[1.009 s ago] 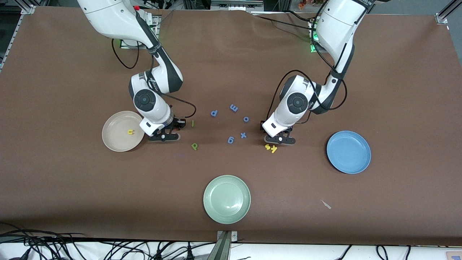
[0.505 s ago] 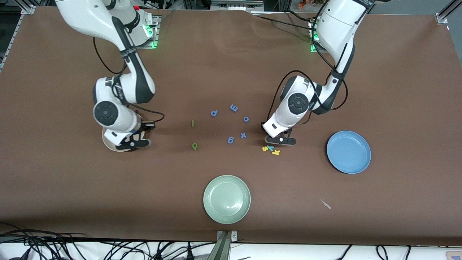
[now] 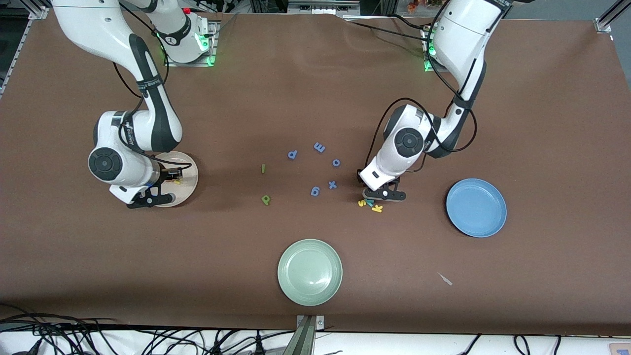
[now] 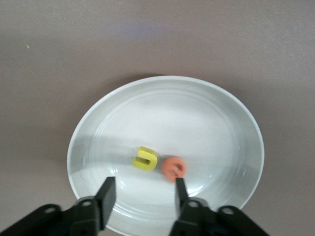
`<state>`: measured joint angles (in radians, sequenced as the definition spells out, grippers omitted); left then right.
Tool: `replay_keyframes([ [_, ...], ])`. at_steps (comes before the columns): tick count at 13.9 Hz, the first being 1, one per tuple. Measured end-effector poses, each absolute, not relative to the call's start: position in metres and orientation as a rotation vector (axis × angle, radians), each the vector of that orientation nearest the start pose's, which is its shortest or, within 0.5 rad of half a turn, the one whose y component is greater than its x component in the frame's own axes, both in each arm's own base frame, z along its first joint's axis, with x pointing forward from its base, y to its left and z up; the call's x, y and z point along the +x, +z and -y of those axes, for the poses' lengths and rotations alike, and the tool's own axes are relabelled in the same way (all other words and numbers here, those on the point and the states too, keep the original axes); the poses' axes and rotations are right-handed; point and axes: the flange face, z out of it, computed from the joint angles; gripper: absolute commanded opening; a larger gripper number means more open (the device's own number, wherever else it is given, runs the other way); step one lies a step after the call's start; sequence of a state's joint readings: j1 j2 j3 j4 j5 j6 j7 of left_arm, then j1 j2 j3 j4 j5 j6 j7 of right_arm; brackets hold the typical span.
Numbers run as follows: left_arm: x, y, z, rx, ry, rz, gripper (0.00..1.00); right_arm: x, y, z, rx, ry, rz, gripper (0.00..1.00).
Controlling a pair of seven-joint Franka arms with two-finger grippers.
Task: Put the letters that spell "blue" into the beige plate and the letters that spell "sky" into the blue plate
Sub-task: 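Grasp the green l with the right gripper while the left gripper lowers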
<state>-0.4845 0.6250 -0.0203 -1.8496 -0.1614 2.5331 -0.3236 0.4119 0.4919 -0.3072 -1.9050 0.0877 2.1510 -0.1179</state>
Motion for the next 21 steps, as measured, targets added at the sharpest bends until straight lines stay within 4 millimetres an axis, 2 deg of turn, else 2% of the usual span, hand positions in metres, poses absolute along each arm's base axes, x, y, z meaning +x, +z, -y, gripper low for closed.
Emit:
replay_keyframes([
  [2,0.586,0.204,0.309,-3.272,-0.082,-0.055,0.75,0.599,0.234,-0.091,-3.181,0.348,0.304,1.00],
  [4,0.608,0.216,0.292,-3.263,-0.150,-0.004,0.75,0.595,0.235,-0.120,-3.176,0.338,0.269,1.00],
  [5,0.618,0.216,0.286,-3.259,-0.177,0.017,0.75,0.593,0.235,-0.139,-3.175,0.331,0.226,1.00],
  [7,0.629,0.203,0.282,-3.269,-0.214,0.062,0.75,0.585,0.236,-0.179,-3.169,0.315,0.135,1.00],
  [9,0.631,0.188,0.284,-3.274,-0.213,0.079,0.75,0.577,0.238,-0.215,-3.158,0.288,0.071,1.00],
  [12,0.628,0.173,0.288,-3.268,-0.192,0.069,0.75,0.568,0.239,-0.254,-3.135,0.227,-0.021,1.00],
  [15,0.626,0.169,0.290,-3.267,-0.191,0.061,0.75,0.554,0.232,-0.294,-3.115,0.179,-0.092,1.00],
  [19,0.625,0.168,0.290,-3.265,-0.188,0.049,0.75,0.535,0.211,-0.332,-3.109,0.135,-0.156,1.00],
  [21,0.621,0.163,0.290,-3.261,-0.170,0.042,0.74,0.526,0.199,-0.342,-3.113,0.141,-0.177,0.99],
])
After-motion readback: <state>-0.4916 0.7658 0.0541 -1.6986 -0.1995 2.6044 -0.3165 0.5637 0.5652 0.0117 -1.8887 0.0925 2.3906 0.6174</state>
